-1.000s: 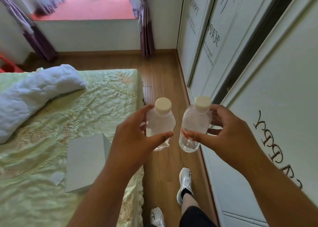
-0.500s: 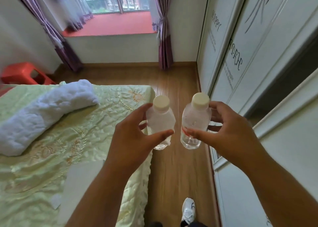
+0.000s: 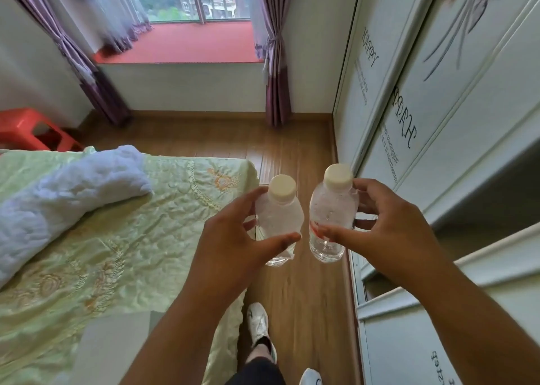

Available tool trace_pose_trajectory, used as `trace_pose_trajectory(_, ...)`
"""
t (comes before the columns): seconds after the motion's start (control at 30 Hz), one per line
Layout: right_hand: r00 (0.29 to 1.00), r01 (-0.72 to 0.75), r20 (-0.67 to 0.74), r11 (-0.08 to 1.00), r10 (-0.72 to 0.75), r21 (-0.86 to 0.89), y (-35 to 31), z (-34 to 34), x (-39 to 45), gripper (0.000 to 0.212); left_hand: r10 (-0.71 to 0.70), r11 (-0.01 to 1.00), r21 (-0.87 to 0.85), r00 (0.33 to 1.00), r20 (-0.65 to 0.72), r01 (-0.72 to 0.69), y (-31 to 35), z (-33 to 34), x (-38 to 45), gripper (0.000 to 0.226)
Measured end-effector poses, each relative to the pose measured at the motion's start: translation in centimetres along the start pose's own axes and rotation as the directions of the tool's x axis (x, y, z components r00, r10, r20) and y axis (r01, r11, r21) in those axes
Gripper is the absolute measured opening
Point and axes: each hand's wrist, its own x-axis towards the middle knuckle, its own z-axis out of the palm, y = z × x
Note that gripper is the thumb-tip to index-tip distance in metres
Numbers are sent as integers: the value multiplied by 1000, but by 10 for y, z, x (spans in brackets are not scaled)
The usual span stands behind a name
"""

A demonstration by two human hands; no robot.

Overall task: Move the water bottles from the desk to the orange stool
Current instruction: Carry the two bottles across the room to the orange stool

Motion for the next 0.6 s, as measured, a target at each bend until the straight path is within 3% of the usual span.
trace_pose_trajectory(0.6,981,-58,-192,995,43,-76,-41,29,186,84,153,988,-26,982,115,-151,-36,-43,234,78)
